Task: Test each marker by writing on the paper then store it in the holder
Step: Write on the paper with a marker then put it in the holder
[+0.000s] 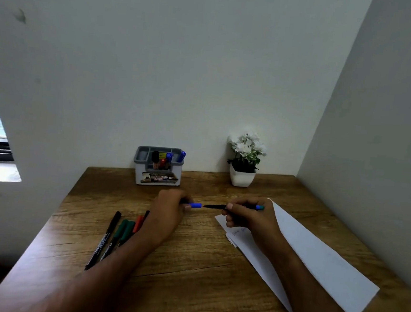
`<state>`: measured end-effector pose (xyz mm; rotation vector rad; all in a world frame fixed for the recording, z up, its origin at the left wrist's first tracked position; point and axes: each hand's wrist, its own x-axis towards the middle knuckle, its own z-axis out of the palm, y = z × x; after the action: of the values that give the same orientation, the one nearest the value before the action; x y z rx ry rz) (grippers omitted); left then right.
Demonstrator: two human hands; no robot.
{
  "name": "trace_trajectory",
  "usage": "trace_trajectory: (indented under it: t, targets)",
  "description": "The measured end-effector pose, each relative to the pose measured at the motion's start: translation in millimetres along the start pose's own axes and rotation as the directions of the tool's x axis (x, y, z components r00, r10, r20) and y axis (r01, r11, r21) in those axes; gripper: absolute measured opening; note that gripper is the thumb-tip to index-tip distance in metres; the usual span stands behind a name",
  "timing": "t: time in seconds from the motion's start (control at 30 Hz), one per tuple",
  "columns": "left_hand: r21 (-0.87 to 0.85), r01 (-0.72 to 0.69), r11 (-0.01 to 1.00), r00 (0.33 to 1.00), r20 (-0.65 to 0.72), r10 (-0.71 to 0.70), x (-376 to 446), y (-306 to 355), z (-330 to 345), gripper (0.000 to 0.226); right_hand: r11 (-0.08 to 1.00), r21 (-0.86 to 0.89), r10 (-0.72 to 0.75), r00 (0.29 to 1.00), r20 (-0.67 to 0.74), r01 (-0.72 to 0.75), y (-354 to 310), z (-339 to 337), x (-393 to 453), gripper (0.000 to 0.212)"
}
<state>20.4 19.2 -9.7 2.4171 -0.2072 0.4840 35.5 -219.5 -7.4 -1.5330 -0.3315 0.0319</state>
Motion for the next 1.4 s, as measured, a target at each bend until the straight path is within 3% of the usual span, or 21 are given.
trace_trajectory:
  t: [0.43,0.8,0.9,1.07,1.17,1.27,1.4]
  targets:
    - [-0.034,-0.010,0.999,0.998,0.054,0.012,-1.7,32.0,11.2,0.016,0.998,-0.038,-0.059,0.998,0.007,0.059,-3.2,9.3,3.5,0.010]
    - [0.010,-0.045,0.999,0.998,-0.037,0.045,2.6,33.8,5.7,0.013,0.994,-0.010,-0.111,0.993,0.030,0.112,-10.0,19.8,11.1,0.009]
    - [-0.022,-0.023,1.000,0.999,-0.024,0.022,6.8,31.8,-6.2,0.012,0.993,-0.032,-0.110,0.992,0.069,0.112,-15.3,21.5,16.1,0.011]
    - [-0.107,0.018,0.994,0.992,-0.119,-0.031,7.0,20.3,-37.7,0.017,0.989,-0.110,-0.089,0.992,0.092,0.099,-21.8,17.8,25.6,0.020]
    - [-0.302,0.035,0.953,0.972,-0.211,-0.102,4.6,14.2,-50.1,0.022,0.923,-0.346,-0.124,0.982,0.145,0.167,-18.3,31.8,35.2,0.023]
    - [-0.479,0.009,0.878,0.936,-0.305,-0.176,2.8,13.0,-55.4,0.021,0.777,-0.577,-0.190,0.967,0.168,0.253,-13.7,59.9,46.0,0.024]
    - [-0.442,-0.028,0.897,0.905,-0.392,-0.165,-2.1,6.7,-60.3,0.030,0.603,-0.714,-0.313,0.929,0.199,0.356,-16.4,101.8,55.9,0.024]
